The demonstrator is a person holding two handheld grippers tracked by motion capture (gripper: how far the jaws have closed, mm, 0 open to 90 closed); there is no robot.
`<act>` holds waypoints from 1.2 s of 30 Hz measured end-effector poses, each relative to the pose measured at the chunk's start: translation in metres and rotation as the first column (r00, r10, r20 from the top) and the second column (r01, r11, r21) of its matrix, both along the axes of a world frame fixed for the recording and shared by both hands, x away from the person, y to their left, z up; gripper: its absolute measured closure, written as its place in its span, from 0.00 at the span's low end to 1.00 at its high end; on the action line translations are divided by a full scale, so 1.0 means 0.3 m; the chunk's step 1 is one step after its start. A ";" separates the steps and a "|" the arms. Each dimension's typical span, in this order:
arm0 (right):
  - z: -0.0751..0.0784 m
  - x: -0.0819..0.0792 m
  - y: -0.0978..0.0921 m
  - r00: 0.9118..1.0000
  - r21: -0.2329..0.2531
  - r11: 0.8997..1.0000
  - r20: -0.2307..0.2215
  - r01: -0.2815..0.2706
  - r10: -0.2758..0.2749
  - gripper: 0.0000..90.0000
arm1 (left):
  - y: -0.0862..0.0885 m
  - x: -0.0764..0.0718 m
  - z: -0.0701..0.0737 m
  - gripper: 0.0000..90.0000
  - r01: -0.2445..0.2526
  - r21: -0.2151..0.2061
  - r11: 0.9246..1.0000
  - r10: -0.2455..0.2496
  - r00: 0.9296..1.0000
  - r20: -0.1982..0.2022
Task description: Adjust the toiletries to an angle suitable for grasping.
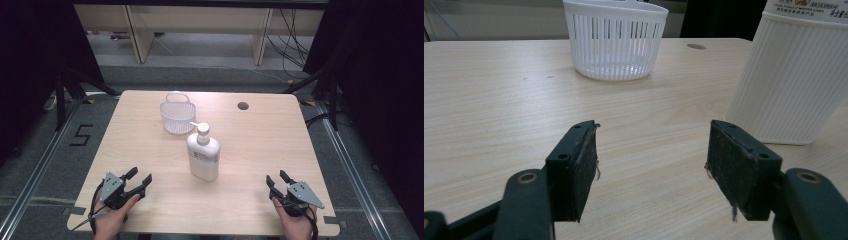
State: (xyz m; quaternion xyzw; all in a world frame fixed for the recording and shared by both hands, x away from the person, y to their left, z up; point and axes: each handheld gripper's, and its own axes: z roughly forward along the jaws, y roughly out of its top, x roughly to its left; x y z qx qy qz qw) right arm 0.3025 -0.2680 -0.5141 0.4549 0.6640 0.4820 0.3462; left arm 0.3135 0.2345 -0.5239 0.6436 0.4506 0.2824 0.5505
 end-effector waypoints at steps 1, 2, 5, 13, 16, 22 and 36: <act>0.000 0.000 0.000 1.000 0.000 1.000 0.000 0.000 0.000 0.52 | 0.000 0.000 0.000 0.43 0.000 0.000 1.000 0.000 1.000 0.000; -0.001 -0.001 0.000 1.000 0.012 1.000 0.002 0.015 -0.015 0.54 | 0.000 0.001 0.000 0.45 0.000 0.000 1.000 0.000 1.000 0.001; 0.000 0.005 -0.002 1.000 0.007 1.000 -0.005 -0.009 0.009 0.56 | -0.004 -0.001 0.000 0.49 0.003 0.020 1.000 -0.003 1.000 0.010; -0.001 0.011 0.010 1.000 -0.010 1.000 -0.015 0.002 -0.002 0.57 | -0.040 -0.019 0.022 0.62 0.043 0.028 0.999 -0.044 0.998 0.050; -0.001 0.017 0.003 1.000 -0.031 1.000 0.011 0.003 -0.002 0.57 | -0.080 -0.039 0.060 0.65 0.081 -0.005 0.997 -0.080 0.994 0.068; -0.001 0.020 0.006 1.000 -0.006 1.000 -0.018 -0.002 0.002 0.57 | -0.177 -0.069 0.115 0.85 0.167 -0.006 0.986 -0.166 0.984 0.056; 0.002 0.018 0.009 0.999 -0.013 1.000 -0.038 -0.003 0.002 0.56 | -0.394 0.000 0.218 1.00 0.311 0.023 0.950 -0.312 0.946 0.085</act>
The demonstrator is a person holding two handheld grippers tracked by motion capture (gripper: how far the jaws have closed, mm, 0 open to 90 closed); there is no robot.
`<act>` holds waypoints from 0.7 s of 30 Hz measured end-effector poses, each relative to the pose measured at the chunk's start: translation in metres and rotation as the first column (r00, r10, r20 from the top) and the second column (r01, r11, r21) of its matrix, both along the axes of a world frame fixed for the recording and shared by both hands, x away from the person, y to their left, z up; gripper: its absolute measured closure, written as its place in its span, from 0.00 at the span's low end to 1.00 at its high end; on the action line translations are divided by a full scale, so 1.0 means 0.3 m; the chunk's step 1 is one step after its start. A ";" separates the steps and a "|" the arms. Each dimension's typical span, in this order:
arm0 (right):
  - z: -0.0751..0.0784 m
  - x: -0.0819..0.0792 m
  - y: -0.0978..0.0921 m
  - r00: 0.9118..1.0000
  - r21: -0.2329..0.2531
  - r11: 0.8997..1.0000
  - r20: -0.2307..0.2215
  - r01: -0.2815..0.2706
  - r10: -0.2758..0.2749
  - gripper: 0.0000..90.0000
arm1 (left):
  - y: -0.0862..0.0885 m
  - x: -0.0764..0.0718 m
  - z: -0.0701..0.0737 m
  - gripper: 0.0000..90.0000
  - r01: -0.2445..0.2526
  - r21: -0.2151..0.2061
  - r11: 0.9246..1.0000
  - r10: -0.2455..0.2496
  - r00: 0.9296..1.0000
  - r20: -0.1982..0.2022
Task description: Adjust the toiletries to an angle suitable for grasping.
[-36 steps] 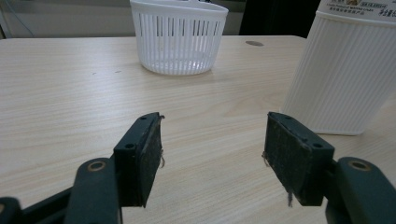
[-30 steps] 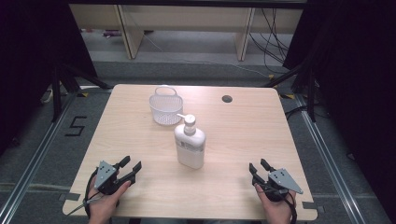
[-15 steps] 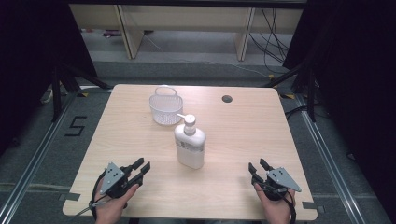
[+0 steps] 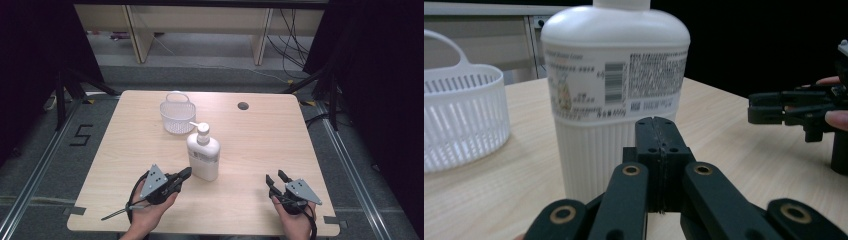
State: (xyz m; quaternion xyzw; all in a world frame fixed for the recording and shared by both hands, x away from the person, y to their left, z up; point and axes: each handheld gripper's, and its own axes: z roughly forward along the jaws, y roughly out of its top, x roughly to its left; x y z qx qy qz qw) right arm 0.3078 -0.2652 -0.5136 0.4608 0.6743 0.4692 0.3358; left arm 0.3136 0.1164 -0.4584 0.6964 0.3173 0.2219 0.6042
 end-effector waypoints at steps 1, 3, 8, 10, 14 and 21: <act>-0.001 0.001 0.000 1.000 -0.008 1.000 0.007 0.005 -0.005 0.56 | -0.009 0.009 0.006 1.00 0.004 0.001 1.000 -0.004 1.000 0.014; -0.001 0.001 -0.001 1.000 -0.016 1.000 0.010 0.013 -0.012 0.56 | -0.024 0.024 0.016 1.00 0.005 0.010 1.000 -0.005 1.000 0.018; 0.001 0.002 -0.006 1.000 -0.011 1.000 0.012 0.007 -0.007 0.56 | -0.072 0.045 0.025 1.00 0.024 0.006 1.000 -0.024 1.000 0.016; 0.000 0.004 -0.007 1.000 -0.026 1.000 0.020 0.008 -0.008 0.55 | -0.089 0.050 0.027 1.00 0.035 0.009 0.999 -0.035 0.999 0.019; 0.000 0.001 -0.004 1.000 -0.010 1.000 0.017 0.012 -0.012 0.55 | -0.110 0.071 0.032 1.00 0.036 0.014 0.999 -0.036 0.999 0.017; 0.001 0.000 -0.005 1.000 -0.006 1.000 0.011 0.007 -0.007 0.55 | -0.137 0.081 0.035 1.00 0.043 0.004 0.999 -0.043 0.999 0.014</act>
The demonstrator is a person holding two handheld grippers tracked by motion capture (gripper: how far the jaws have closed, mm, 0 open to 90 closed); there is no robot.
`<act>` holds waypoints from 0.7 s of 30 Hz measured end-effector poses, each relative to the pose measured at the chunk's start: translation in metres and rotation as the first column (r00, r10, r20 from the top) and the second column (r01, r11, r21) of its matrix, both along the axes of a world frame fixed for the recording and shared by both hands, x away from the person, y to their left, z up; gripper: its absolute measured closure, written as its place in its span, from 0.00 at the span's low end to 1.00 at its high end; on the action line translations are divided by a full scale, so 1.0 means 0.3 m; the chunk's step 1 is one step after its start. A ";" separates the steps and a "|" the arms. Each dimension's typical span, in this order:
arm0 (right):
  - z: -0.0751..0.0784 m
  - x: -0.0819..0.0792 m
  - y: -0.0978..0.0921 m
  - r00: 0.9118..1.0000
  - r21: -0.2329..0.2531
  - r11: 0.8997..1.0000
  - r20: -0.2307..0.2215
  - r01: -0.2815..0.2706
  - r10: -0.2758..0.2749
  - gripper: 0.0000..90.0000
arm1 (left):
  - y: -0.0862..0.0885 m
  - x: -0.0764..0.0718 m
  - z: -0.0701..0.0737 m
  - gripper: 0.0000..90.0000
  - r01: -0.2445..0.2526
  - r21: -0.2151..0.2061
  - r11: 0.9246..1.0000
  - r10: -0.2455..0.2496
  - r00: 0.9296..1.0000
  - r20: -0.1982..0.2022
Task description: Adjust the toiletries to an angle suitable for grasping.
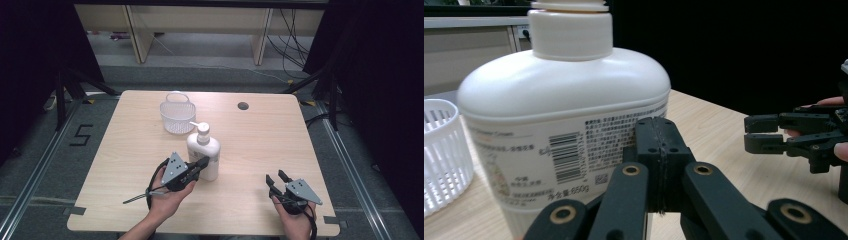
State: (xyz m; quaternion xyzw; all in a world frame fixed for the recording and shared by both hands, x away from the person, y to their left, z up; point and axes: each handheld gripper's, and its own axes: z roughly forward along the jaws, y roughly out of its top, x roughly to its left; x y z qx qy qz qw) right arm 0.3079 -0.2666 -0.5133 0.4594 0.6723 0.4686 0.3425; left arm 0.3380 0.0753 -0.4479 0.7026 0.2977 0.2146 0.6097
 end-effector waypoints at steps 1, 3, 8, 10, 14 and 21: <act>-0.001 0.001 0.001 1.000 0.002 1.000 0.007 0.001 -0.001 0.55 | -0.004 0.001 0.000 1.00 0.000 0.003 1.000 0.000 1.000 -0.002; -0.001 0.000 0.003 1.000 0.015 1.000 -0.004 -0.002 0.002 0.55 | -0.013 0.005 -0.003 1.00 -0.004 -0.004 1.000 0.004 1.000 0.003; -0.001 -0.001 0.002 1.000 0.014 1.000 -0.008 -0.005 0.005 0.55 | -0.026 0.015 -0.001 1.00 -0.016 -0.001 1.000 0.016 1.000 0.003; -0.001 -0.001 0.001 1.000 0.010 1.000 -0.004 -0.005 0.005 0.55 | -0.032 0.020 0.001 1.00 -0.017 0.000 1.000 0.017 1.000 0.005; 0.000 -0.001 -0.003 1.000 0.005 1.000 0.002 -0.003 0.003 0.55 | -0.041 0.027 0.001 1.00 -0.019 -0.020 1.000 0.019 1.000 -0.004; -0.004 -0.001 -0.001 1.000 0.020 1.000 0.007 0.002 -0.002 0.54 | -0.014 -0.009 0.013 0.89 -0.025 -0.023 0.999 0.026 0.999 0.022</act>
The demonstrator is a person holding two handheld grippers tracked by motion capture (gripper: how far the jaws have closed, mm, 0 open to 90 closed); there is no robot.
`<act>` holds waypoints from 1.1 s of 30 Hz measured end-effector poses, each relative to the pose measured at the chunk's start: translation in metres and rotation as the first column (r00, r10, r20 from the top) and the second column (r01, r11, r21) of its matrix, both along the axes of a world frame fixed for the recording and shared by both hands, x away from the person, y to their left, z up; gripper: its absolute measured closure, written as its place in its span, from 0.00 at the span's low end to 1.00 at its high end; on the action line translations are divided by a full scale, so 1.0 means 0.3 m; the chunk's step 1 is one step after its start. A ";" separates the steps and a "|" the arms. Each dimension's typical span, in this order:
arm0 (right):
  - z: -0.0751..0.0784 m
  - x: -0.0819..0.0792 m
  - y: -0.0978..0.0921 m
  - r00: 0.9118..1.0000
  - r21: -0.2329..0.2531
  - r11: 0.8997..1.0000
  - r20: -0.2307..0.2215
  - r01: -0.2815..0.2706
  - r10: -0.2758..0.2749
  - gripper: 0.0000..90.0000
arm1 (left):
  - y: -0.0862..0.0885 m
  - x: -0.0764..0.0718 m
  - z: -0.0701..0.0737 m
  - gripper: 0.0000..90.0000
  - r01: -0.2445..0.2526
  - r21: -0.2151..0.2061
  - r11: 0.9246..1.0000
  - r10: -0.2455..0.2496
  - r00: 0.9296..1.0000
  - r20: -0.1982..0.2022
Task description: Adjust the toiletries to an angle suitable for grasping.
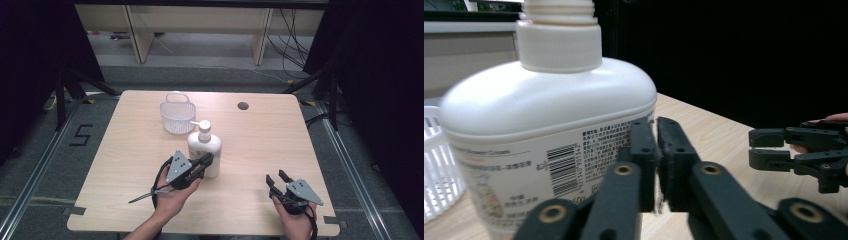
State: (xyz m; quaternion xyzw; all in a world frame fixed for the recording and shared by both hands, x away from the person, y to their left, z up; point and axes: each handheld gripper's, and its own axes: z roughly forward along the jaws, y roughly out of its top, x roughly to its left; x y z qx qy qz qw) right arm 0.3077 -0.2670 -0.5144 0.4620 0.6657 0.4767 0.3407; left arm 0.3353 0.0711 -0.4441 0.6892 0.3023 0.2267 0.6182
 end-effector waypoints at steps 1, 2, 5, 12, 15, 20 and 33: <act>0.000 0.000 0.000 1.000 0.000 1.000 0.000 0.000 0.000 0.54 | 0.000 0.000 0.000 0.85 0.000 0.000 1.000 0.000 1.000 0.000; 0.001 -0.002 -0.001 1.000 0.006 1.000 -0.014 -0.005 0.005 0.53 | 0.017 -0.020 0.009 0.80 0.014 0.005 1.000 -0.014 1.000 -0.003; 0.003 -0.002 -0.004 1.000 -0.002 1.000 -0.022 -0.006 0.006 0.53 | 0.040 -0.041 0.014 0.69 0.020 -0.001 1.000 -0.020 1.000 -0.017; 0.001 -0.008 -0.008 1.000 0.028 1.000 -0.005 -0.002 0.003 0.50 | 0.134 -0.087 0.017 0.58 -0.007 -0.002 1.000 0.007 1.000 -0.025; 0.000 -0.009 -0.010 1.000 0.013 1.000 0.015 -0.006 0.006 0.50 | 0.152 -0.104 0.013 0.55 -0.002 -0.016 1.000 0.002 1.000 -0.016; 0.002 -0.014 -0.013 1.000 0.015 1.000 0.013 -0.006 0.006 0.49 | 0.183 -0.120 -0.001 0.46 -0.029 0.009 1.000 0.029 0.999 0.013; 0.002 -0.008 -0.014 1.000 0.009 1.000 -0.003 -0.011 0.011 0.49 | 0.251 -0.117 -0.026 0.42 -0.089 0.030 0.996 0.088 0.995 0.041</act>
